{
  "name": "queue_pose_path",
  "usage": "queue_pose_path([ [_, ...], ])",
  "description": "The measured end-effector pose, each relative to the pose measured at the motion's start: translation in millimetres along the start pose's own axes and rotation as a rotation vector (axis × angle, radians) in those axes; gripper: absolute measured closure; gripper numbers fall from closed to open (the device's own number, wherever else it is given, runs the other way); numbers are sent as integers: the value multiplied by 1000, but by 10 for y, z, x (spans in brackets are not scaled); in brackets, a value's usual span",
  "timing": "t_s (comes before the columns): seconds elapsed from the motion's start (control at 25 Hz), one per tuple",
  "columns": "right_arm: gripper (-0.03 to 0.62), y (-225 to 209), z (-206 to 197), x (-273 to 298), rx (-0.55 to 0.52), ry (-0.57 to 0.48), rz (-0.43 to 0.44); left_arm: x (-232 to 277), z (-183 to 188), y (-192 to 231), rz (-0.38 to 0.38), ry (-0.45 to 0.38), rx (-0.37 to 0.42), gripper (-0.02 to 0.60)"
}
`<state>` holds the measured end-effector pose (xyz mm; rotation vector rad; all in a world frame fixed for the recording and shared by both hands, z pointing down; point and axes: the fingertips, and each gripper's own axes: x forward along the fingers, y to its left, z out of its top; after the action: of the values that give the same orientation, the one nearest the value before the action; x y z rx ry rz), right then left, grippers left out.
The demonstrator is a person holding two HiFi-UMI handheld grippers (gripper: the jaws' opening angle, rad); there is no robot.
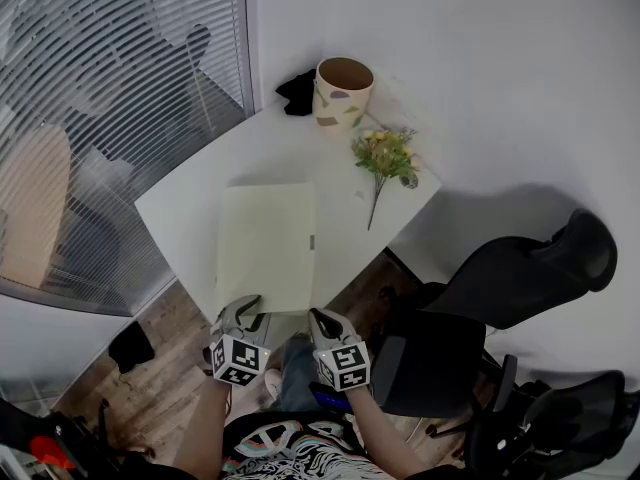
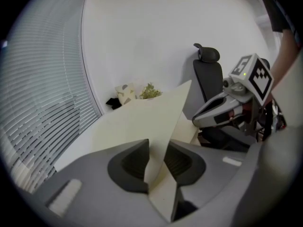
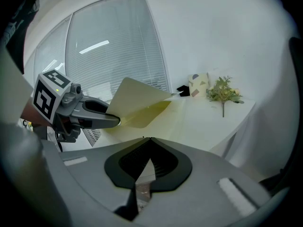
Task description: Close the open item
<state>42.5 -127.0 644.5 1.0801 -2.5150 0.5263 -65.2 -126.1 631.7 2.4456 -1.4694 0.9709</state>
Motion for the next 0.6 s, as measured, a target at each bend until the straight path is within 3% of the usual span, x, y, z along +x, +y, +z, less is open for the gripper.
queue_pose_path([
  [0.6,594,13,5,13,8,-6,-3,103,-120,-109,-92,98,20,422],
])
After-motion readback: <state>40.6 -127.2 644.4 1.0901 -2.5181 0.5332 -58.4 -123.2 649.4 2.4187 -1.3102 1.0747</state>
